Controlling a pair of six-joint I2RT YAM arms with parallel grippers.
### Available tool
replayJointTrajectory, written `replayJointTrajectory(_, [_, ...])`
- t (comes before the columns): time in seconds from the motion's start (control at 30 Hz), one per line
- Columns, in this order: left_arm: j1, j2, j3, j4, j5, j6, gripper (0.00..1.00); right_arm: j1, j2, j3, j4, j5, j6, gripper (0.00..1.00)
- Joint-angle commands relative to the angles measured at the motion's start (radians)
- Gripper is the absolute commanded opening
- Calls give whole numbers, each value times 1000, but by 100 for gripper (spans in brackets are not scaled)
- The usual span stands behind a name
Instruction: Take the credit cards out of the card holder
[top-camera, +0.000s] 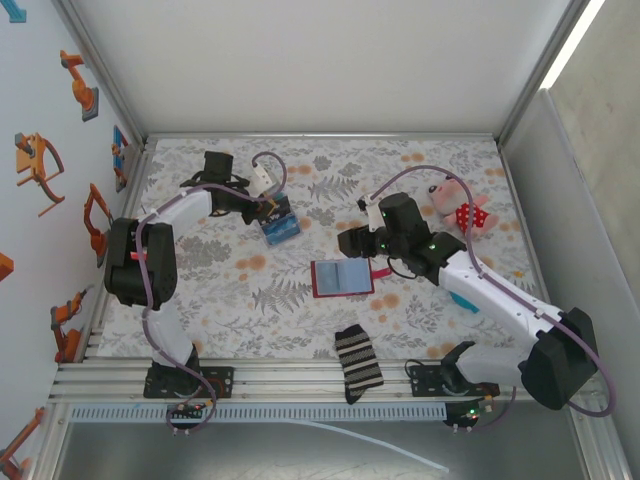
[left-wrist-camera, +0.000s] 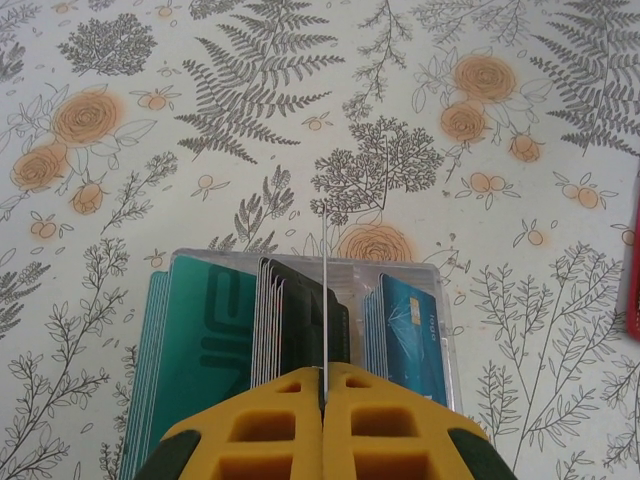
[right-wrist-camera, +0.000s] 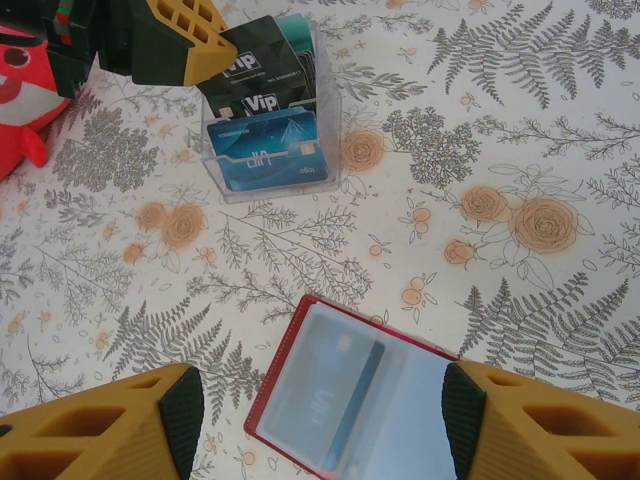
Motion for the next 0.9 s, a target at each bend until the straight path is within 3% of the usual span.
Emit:
replayJointTrajectory(0.0, [8, 17, 36, -8, 5, 6, 0, 6, -6, 24, -15, 18, 8, 64])
replayJointTrajectory(0.5, [9, 45, 50, -41, -28, 19, 0, 7, -3, 24, -9, 12, 8, 64])
replayJointTrajectory(0.57, [8, 46, 51, -42, -27, 18, 3, 7, -3, 24, -10, 12, 8, 64])
replayJointTrajectory(0.63, [9, 49, 52, -42, -29, 14, 14, 7, -4, 23, -10, 9, 8, 64])
replayJointTrajectory(0.87, [8, 44, 60, -41, -28, 0, 16, 7, -4, 24, -12, 9, 9, 64])
